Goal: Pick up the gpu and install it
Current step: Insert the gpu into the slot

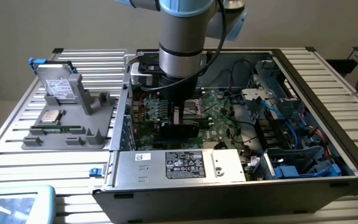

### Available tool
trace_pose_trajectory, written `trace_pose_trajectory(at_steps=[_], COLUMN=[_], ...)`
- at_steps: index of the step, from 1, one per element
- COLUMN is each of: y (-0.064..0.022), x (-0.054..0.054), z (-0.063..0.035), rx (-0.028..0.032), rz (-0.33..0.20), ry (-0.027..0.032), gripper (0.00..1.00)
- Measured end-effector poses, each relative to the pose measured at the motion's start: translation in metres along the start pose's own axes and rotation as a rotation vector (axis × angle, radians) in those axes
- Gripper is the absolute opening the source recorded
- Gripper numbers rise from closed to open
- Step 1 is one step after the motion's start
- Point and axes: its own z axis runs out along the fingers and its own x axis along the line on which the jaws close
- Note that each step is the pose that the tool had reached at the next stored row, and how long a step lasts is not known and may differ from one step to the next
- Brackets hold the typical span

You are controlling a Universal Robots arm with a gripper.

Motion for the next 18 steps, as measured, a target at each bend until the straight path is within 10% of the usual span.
trace_pose_trajectory(at_steps=[18], y=[0.0019], x=[-0.0034], z=[0.0006], rx=[0.0032], rz=[-0.001], ry=[0.0025], gripper=[0.27])
